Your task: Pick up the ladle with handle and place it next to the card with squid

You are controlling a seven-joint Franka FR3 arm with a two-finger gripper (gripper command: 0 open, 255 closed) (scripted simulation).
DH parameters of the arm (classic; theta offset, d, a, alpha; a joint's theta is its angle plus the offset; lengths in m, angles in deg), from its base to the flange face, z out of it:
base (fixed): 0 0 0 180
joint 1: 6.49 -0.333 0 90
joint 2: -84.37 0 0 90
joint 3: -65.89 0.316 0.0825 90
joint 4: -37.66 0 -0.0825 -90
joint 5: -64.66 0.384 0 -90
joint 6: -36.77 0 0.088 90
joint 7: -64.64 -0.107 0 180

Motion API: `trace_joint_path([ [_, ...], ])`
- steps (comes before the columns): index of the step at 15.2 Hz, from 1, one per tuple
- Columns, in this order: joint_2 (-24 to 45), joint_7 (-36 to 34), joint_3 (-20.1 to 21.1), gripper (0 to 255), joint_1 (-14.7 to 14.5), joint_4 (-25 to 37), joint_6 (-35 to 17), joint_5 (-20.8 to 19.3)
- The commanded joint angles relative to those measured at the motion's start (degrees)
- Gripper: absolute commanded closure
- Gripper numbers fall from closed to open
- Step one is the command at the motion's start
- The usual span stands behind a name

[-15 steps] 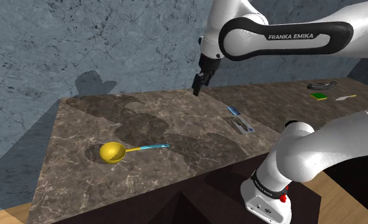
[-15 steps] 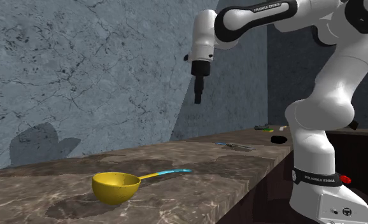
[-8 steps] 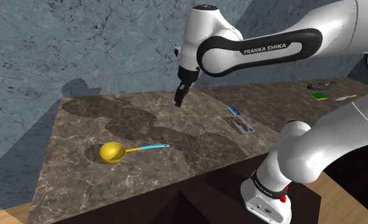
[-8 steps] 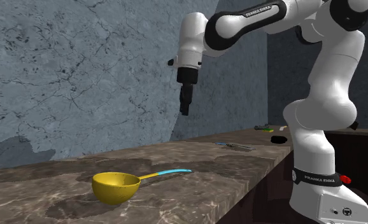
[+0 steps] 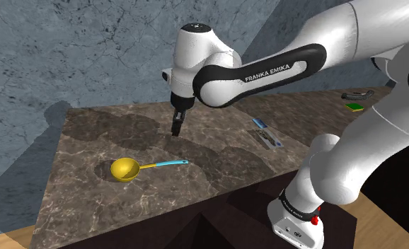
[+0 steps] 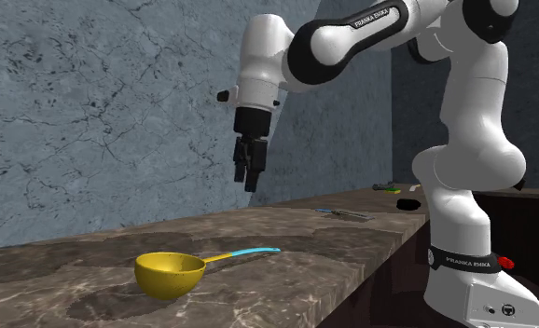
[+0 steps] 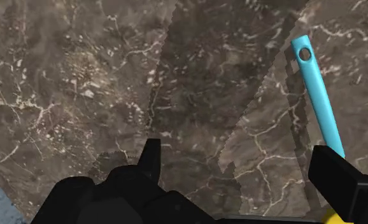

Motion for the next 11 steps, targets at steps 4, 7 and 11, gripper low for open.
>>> trace_joint_path([
  [4,5.86,2.94,2.75,0,-2.69,1.61,-4.67,-1.48],
  [7,9.48,4.22,4.52,0,-4.3,2.88,-7.11,-2.85],
  [11,14.18,5.65,6.77,0,-6.5,4.52,-10.1,-5.2],
])
